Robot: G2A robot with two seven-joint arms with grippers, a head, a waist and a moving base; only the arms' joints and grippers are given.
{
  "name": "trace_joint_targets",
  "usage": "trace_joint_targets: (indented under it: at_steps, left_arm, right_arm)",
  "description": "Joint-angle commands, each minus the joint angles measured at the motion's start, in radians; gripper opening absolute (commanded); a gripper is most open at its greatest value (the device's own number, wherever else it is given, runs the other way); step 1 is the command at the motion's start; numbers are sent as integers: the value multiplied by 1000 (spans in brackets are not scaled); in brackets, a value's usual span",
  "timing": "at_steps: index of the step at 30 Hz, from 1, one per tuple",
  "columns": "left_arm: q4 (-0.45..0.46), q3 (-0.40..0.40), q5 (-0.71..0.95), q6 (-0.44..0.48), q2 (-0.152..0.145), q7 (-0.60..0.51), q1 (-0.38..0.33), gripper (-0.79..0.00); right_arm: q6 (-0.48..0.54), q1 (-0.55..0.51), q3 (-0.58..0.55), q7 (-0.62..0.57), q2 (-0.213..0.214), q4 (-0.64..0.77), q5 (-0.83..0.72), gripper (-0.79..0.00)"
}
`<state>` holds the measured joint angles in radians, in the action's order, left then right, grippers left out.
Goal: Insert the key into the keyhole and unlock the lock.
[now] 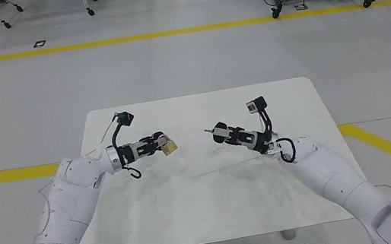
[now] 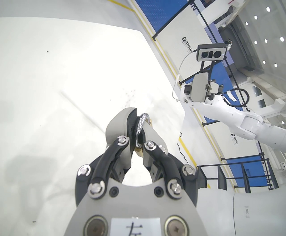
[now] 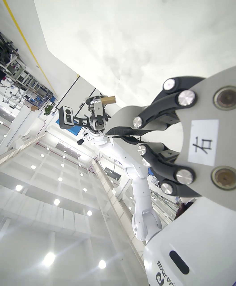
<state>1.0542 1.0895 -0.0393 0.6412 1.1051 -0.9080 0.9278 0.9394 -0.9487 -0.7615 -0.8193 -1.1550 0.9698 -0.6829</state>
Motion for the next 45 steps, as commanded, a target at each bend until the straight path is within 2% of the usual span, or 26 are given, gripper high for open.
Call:
trace_joint_targets:
  at_steps: [1, 6, 8, 11, 13, 16, 19, 22, 24, 35, 38, 39, 41, 45]
  left_arm:
    - [3, 2, -3, -5, -1, 1, 3, -785]
    - [3, 2, -3, -5, -1, 1, 3, -785]
    - [4, -16, 14, -68, 6, 1, -1, -785]
    - [-65, -51, 246, -225, 31, -147, -67, -785]
    - [-146, -86, 375, -392, 53, -270, -140, -785]
    - [-255, -163, 406, -551, 92, -316, -242, -785]
    - [-350, -232, 433, -643, 138, -316, -314, -785]
    - [-449, -269, 514, -694, 185, -335, -367, -785]
    - [-483, -277, 540, -673, 202, -337, -387, -785]
    - [-483, -277, 540, -673, 202, -337, -387, -785]
    - [-455, -266, 586, -708, 203, -361, -357, -785]
    - [-454, -256, 622, -740, 203, -400, -347, -785]
    - [-458, -253, 632, -781, 200, -451, -345, -785]
    - [-453, -267, 594, -828, 202, -438, -354, -785]
  right_arm:
    - [7, -7, 0, -40, 0, 11, -39, -785]
    - [7, -7, 0, -40, 0, 11, -39, -785]
    - [7, -7, 0, -40, 0, 11, -39, -785]
    - [-27, -11, -2, -14, -1, 18, -30, -785]
    - [-51, -17, -6, 38, -7, 30, -18, -785]
    - [-67, -26, -9, 93, -17, 27, -16, -785]
    - [-81, -31, -12, 142, -27, 19, -16, -785]
    - [-90, -37, -17, 189, -36, 15, -7, -785]
    - [-115, -34, -15, 195, -38, 19, 38, -785]
    - [-137, -33, -8, 180, -39, 35, 68, -785]
    - [-148, -31, -14, 189, -38, 41, 82, -785]
    - [-153, -14, -21, 194, -34, 36, 164, -785]
    - [-153, -3, -39, 290, -24, 55, 393, -785]
    - [-205, -71, -104, 456, 6, 190, 716, -785]
